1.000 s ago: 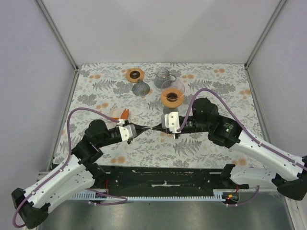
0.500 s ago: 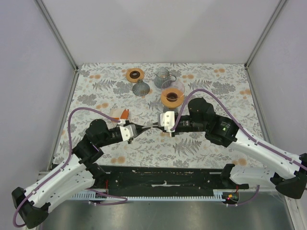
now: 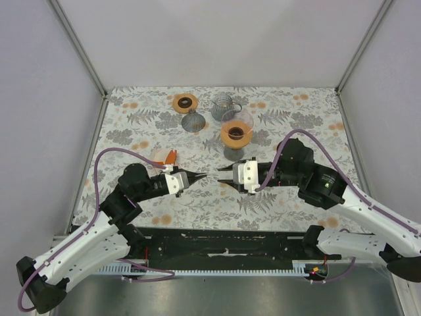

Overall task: Place the coffee filter in the dripper
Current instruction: Adjust the coffee filter.

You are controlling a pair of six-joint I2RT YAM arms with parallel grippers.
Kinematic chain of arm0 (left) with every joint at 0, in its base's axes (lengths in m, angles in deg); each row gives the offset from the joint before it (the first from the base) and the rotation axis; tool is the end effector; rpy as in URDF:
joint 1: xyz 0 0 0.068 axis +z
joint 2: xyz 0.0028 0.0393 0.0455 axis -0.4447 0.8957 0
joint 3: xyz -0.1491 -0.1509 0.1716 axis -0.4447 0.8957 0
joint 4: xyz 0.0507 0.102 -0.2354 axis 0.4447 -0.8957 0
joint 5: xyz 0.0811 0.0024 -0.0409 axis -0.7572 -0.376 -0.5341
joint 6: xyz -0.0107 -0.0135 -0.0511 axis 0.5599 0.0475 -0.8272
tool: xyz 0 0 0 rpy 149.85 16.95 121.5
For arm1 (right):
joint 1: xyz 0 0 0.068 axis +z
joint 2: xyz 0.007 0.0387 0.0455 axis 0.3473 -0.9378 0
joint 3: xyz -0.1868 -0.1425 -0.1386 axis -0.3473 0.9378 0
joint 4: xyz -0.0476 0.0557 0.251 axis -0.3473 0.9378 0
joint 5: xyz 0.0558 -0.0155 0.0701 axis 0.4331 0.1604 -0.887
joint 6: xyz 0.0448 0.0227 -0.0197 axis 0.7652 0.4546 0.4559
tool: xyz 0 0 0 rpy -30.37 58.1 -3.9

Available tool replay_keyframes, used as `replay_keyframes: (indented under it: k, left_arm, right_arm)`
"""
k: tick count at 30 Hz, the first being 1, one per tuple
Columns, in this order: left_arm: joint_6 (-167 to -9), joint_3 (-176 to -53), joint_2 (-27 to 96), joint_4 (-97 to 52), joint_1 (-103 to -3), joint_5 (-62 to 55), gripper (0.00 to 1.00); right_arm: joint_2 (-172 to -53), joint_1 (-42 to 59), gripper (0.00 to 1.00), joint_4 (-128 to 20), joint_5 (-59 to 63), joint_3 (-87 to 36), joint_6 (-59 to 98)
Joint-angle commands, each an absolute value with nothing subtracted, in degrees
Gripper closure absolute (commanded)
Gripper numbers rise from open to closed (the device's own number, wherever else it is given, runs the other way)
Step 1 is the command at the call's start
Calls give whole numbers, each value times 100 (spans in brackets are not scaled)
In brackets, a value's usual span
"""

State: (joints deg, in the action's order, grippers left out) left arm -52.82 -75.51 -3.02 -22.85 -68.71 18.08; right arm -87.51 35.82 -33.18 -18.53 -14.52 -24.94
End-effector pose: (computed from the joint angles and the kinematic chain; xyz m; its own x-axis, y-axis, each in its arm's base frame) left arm 0.1094 -0.1236 0.3127 0.3638 0.1456 -0.9200 0.8806 0.2682 0.3907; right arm 0.1019 0.1815 0.4070 0.5094 -0.2103 -0.8344 -0.8553 -0.0170 -0.5179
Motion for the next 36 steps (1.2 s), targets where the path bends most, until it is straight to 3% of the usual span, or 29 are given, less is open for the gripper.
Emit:
replay_keyframes:
  k: [1,8,14,36]
  left_arm:
    - [-5084,-7616,-318,-2110,-6921,1726,98]
    - [-5066,-7633,-318,-2136,-6930,1718,98]
    - [-5049,-7633,-300,-2136,-6921,1656,98]
    - [-4961,-7686,-256,-2118,-6938,1674,98]
  right_arm:
    - [-8976,3619,61,-3409,-2046,-1622,-2520]
    - [-9205,3619,56,-3409,-2064,-1710,-2467]
    - [-9074,3610,65,-3409,-2196,-1648,-2484]
    - [-9188,3610,65,-3418,-2266,-1613,-2519]
